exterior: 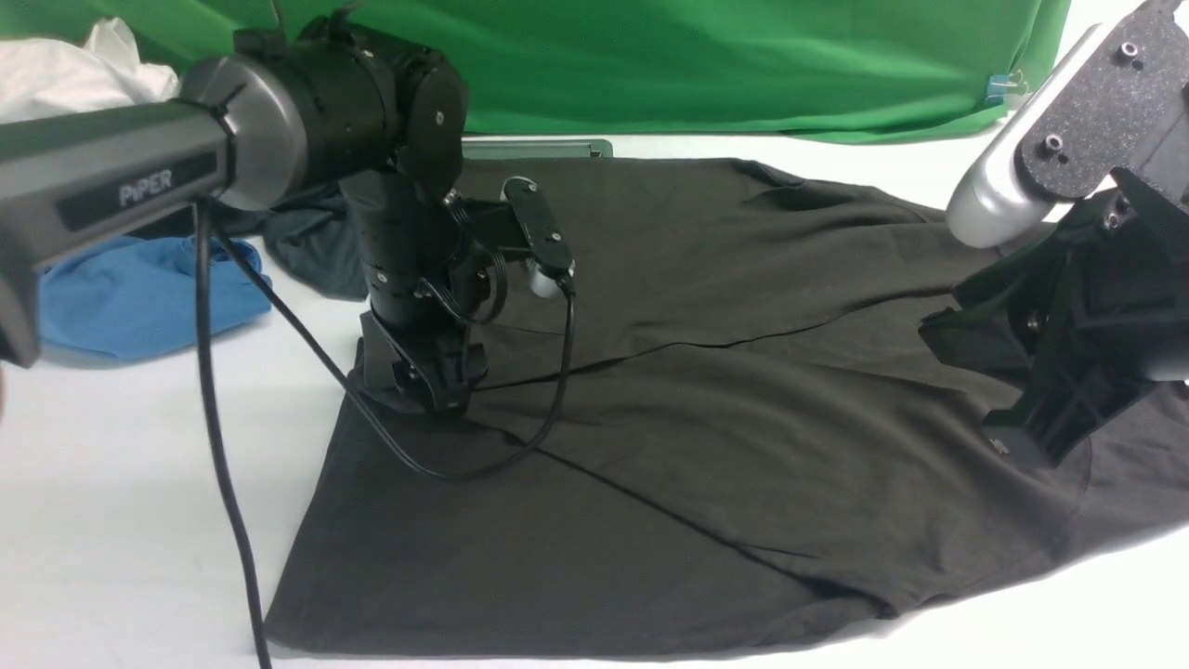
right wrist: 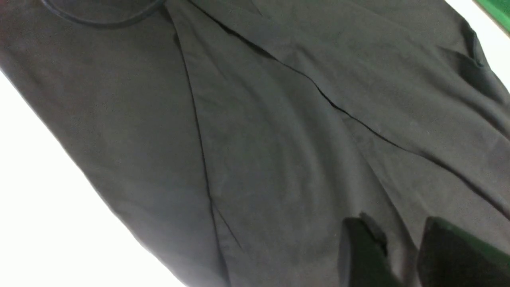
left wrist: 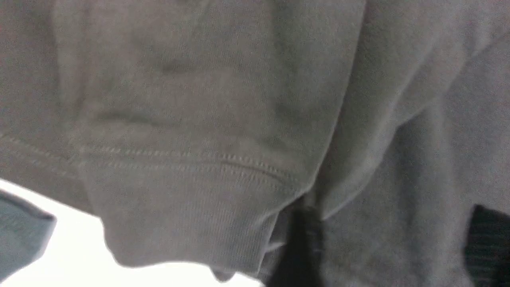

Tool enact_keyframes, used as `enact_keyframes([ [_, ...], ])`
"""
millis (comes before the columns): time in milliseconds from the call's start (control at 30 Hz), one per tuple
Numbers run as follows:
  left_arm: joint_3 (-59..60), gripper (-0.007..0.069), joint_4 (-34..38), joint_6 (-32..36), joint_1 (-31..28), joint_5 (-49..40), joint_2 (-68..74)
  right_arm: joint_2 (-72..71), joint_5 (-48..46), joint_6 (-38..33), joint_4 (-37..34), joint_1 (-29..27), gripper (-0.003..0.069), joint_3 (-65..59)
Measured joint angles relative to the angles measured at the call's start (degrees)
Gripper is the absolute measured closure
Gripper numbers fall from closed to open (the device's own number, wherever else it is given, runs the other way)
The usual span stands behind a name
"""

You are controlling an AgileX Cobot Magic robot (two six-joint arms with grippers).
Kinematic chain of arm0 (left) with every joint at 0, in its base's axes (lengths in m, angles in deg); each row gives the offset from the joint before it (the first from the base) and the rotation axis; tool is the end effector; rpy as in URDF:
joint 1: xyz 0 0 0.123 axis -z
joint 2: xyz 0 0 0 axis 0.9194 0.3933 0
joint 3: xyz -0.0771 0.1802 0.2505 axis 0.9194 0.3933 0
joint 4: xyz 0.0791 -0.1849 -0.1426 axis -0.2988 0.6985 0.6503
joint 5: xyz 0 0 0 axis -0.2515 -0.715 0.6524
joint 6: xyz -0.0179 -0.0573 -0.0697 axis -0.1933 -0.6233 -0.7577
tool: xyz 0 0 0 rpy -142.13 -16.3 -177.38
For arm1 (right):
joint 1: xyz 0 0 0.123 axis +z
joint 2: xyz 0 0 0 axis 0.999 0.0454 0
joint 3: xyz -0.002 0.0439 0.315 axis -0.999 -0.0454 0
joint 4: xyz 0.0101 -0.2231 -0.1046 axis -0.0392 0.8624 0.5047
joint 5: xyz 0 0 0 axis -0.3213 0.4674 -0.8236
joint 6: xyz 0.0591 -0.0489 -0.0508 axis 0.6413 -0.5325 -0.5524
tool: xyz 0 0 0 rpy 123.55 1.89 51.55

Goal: Fold a long-sleeved shirt on a white desktop.
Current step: 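Fold the left side of the dark shirt inward over its body with the left gripper, then grasp the near edge of the shirt at its hem and shoulder corners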

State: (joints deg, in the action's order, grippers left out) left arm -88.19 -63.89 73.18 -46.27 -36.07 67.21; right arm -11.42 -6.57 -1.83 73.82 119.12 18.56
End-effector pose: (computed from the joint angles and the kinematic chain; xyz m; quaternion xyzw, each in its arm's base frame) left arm 0.3784 -0.1347 0.2482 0.5613 0.8257 0.0465 0.0327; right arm 0.1732 0.1053 0.3765 -0.3577 0.8594 0.0494 0.3620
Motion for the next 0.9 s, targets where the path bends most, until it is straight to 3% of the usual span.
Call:
enact_keyframes([
  [67, 0.00, 0.0026, -0.86, -2.28, 0.00, 1.63, -2.21, 0.08, 0.00, 1.53, 0.00, -0.07, 0.0419, 0.00],
  [167, 0.00, 0.0042, -2.43, -8.71, 0.00, 5.17, -5.01, 0.92, 0.18, 3.02, 0.00, -1.07, 0.0419, 0.00],
  [233, 0.00, 0.0167, -2.72, -14.45, 0.00, 8.09, -8.93, 3.18, 0.60, 4.54, -0.06, -3.76, 0.0419, 0.00],
  [333, 0.82, 0.0456, -0.97, -13.67, 0.00, 7.72, -14.03, 6.91, 0.03, 5.50, 0.00, -8.51, 0.0417, 0.00],
  [400, 2.37, 0.0547, 1.20, -10.45, 0.00, 6.82, -16.14, 8.10, -1.13, 5.92, 0.11, -10.34, 0.0417, 0.00],
  [467, 5.20, 0.0591, 4.39, -7.01, 0.00, 6.31, -18.09, 8.48, -2.55, 6.04, 0.22, -11.32, 0.0417, 0.00],
  [600, 14.33, 0.0604, 10.61, -1.06, 0.00, 6.20, -20.91, 7.30, -3.99, 6.10, 0.09, -11.53, 0.0417, 0.00],
  [733, 25.50, 0.0577, 11.84, 0.50, 0.00, 5.86, -21.18, 5.93, -3.93, 6.10, -1.61, -11.53, 0.0417, 0.00],
  [900, 35.37, 0.0388, 10.80, 4.08, 0.00, 8.86, -21.18, 5.83, -3.77, 6.10, -4.23, -11.53, 0.0417, 0.00],
])
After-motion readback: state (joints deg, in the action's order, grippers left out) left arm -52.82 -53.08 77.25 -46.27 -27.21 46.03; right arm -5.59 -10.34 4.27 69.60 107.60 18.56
